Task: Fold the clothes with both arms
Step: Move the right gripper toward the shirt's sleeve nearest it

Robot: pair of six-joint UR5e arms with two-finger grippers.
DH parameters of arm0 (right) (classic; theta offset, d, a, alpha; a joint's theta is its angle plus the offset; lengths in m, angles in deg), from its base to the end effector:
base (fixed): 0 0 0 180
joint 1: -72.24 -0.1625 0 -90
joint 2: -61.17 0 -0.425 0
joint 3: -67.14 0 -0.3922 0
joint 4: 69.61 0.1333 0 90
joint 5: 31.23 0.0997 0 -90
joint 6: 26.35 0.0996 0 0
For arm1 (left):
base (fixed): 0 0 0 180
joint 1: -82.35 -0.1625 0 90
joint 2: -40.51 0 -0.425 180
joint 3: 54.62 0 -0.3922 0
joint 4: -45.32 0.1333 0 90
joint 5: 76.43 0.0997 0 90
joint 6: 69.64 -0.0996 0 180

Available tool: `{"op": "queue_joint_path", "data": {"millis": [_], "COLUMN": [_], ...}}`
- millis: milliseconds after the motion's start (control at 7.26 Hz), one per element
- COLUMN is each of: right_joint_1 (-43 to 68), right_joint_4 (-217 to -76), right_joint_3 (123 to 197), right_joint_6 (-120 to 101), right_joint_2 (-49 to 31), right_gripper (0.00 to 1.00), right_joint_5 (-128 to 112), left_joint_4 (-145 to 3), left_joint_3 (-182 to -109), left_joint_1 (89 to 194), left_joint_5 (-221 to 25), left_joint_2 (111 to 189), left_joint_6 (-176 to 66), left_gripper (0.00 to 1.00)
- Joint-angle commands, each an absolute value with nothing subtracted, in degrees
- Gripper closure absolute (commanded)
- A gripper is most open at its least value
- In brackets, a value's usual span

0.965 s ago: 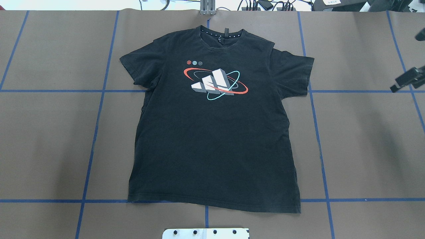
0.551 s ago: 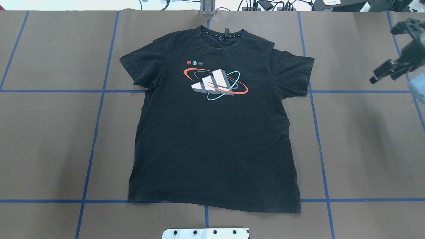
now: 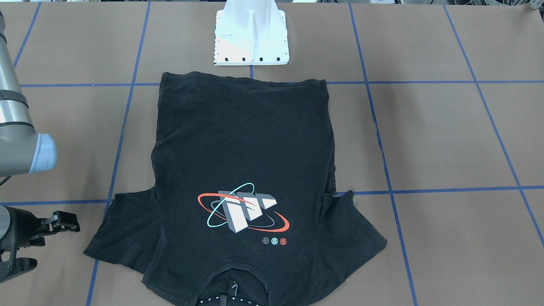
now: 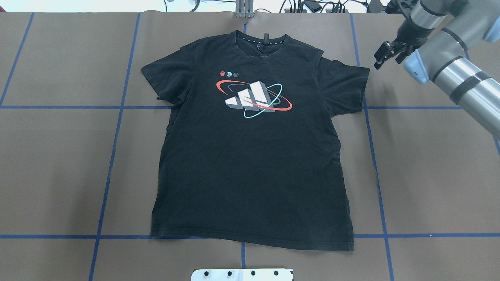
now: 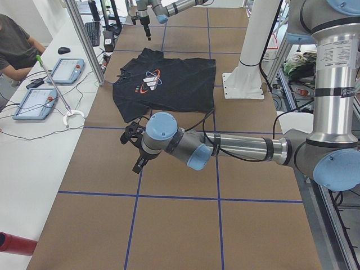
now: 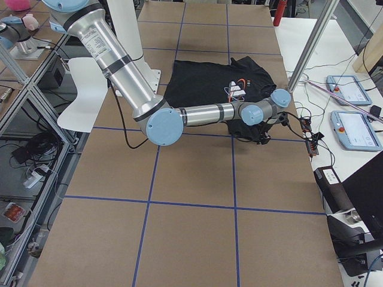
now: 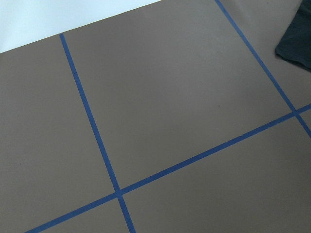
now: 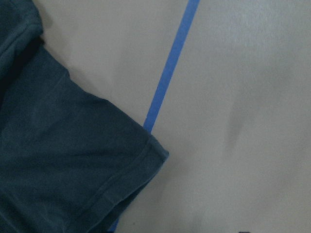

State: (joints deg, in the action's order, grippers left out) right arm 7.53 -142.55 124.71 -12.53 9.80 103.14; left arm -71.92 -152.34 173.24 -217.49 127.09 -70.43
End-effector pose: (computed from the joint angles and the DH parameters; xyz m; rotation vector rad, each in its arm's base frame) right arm -0.2735 -0.7279 0.4782 0.1080 -0.8521 -0.3449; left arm -0.0633 -0.4825 0.5585 0.5258 0.8603 0.2435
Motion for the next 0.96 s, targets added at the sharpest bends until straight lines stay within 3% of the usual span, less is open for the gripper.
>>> {"op": "queue_joint_path", "data": {"millis": [0, 689, 827], "right_joint_1": [9.57, 12.12, 12.04], "right_joint_4": [-125.26, -122.78, -122.69], "right_joint_3": [117.27, 115.92, 115.92], "right_joint_6": [-0.34, 2.12, 2.38], "right_joint_2": [12.03, 11.42, 11.33], "right_gripper": [0.18, 0.29, 0.4], "right_joint_5": [98.51, 93.58, 93.66], "left_joint_4": [-71.93, -72.02, -72.02], "left_joint_3": [-152.36, -152.36, -152.27], "left_joint_1": [173.23, 173.14, 173.14], "left_joint_5": [-217.49, -217.49, -217.49], "left_joint_2": [127.08, 127.08, 127.08], "left_joint_6": [-70.34, -69.99, -69.99], "left_gripper": [0.0, 0.0, 0.0]}}
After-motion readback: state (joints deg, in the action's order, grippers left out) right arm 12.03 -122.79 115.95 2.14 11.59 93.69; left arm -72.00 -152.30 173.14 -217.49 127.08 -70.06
